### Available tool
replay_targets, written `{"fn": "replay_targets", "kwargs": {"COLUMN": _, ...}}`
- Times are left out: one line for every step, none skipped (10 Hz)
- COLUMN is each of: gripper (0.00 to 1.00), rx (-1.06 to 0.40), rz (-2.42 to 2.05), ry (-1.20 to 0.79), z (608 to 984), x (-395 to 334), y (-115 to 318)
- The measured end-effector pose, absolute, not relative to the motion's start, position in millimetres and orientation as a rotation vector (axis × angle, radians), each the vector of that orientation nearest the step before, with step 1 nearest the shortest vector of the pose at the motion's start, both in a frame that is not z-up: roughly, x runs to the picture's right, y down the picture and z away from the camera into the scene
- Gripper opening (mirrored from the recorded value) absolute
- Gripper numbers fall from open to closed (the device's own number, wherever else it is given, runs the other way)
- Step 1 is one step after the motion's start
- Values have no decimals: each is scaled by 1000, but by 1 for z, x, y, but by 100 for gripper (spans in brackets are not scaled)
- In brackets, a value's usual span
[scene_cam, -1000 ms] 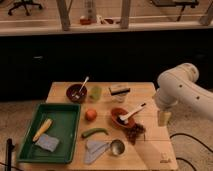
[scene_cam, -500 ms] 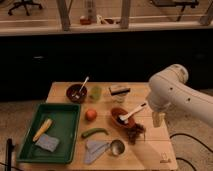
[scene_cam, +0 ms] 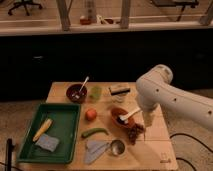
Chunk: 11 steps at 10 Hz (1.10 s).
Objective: Place apple in metal cup
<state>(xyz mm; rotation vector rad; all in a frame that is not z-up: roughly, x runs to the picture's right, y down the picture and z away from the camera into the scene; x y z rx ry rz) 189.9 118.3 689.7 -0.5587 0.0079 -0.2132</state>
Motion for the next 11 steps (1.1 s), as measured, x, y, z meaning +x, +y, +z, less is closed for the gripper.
{"fn": "replay_targets", "kwargs": {"gripper": 80, "rx": -558, "rz": -228, "ry": 3, "z": 691, "x": 183, "y": 118}}
{"fn": "replay_targets", "kwargs": {"gripper": 80, "rx": -556, "rz": -246, "ry": -4, "z": 693, "x": 170, "y": 118}}
{"fn": "replay_targets", "kwargs": {"gripper": 80, "rx": -553, "rz": -265, "ry": -10, "z": 694, "x": 162, "y": 117}}
{"fn": "replay_targets", "kwargs": {"gripper": 80, "rx": -553, "rz": -281, "ry": -15, "z": 695, "x": 156, "y": 118}}
{"fn": "replay_targets", "kwargs": {"gripper": 80, "rx": -552, "rz": -294, "ry": -22, "z": 696, "x": 152, "y": 118}}
{"fn": "replay_targets", "kwargs": {"gripper": 80, "rx": -551, "rz": -305, "ry": -30, "z": 697, "x": 146, "y": 118}}
{"fn": "replay_targets", "kwargs": {"gripper": 80, "rx": -548, "rz": -320, "ry": -36, "z": 699, "x": 136, "y": 116}}
{"fn": "replay_targets", "kwargs": {"gripper": 80, "rx": -545, "rz": -335, "ry": -47, "z": 702, "x": 123, "y": 114}}
{"fn": "replay_targets", "kwargs": {"gripper": 80, "rx": -543, "rz": -346, "ry": -58, "z": 704, "x": 117, "y": 114}}
{"fn": "replay_targets", "kwargs": {"gripper": 80, "rx": -545, "rz": -357, "ry": -62, "z": 705, "x": 116, "y": 115}}
{"fn": "replay_targets", "kwargs": {"gripper": 80, "rx": -545, "rz": -369, "ry": -69, "z": 707, "x": 110, "y": 114}}
